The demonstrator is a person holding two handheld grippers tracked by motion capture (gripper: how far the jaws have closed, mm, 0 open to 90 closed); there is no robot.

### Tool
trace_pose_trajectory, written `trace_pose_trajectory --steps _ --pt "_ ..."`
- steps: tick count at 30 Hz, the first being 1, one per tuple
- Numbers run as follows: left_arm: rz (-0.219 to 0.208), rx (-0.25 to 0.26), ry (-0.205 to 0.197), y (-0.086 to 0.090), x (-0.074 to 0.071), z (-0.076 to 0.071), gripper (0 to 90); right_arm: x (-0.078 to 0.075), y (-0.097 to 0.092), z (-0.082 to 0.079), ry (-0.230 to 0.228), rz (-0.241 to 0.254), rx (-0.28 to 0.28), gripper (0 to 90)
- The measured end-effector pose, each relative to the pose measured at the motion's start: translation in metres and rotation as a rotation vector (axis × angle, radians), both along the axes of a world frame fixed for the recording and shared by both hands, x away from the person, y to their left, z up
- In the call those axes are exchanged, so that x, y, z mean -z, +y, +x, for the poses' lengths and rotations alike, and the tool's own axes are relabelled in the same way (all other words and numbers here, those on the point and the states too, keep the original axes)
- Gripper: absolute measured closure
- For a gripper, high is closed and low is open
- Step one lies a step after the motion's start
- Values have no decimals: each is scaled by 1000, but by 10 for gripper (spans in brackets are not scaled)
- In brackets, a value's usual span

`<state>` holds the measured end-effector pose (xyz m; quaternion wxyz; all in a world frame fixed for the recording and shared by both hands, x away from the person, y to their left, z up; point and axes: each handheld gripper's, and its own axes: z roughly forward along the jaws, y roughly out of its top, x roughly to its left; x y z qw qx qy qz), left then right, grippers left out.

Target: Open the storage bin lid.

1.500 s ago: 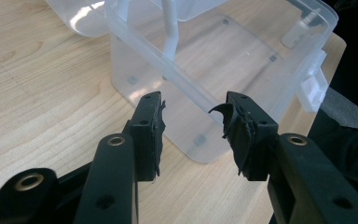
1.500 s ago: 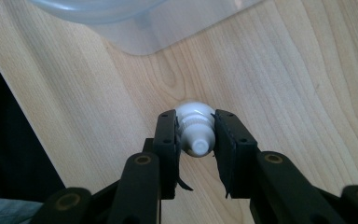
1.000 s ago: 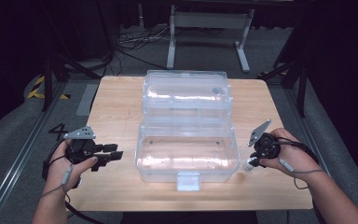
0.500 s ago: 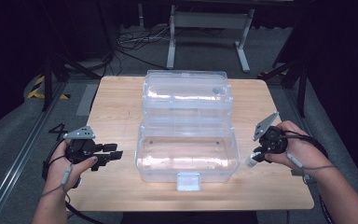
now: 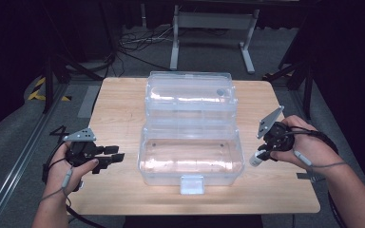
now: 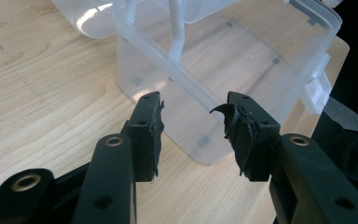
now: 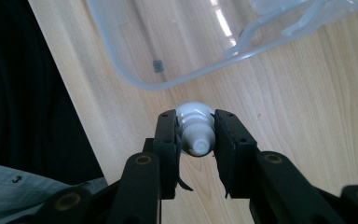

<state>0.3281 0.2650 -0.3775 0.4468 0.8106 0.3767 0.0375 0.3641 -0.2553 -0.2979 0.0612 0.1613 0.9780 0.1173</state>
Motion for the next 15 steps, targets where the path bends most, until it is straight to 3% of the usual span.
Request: trace_pose_trajectory --steps 15 --pt "4 6 0 0 0 0 568 -18 18 -2 -15 -13 -68 718"
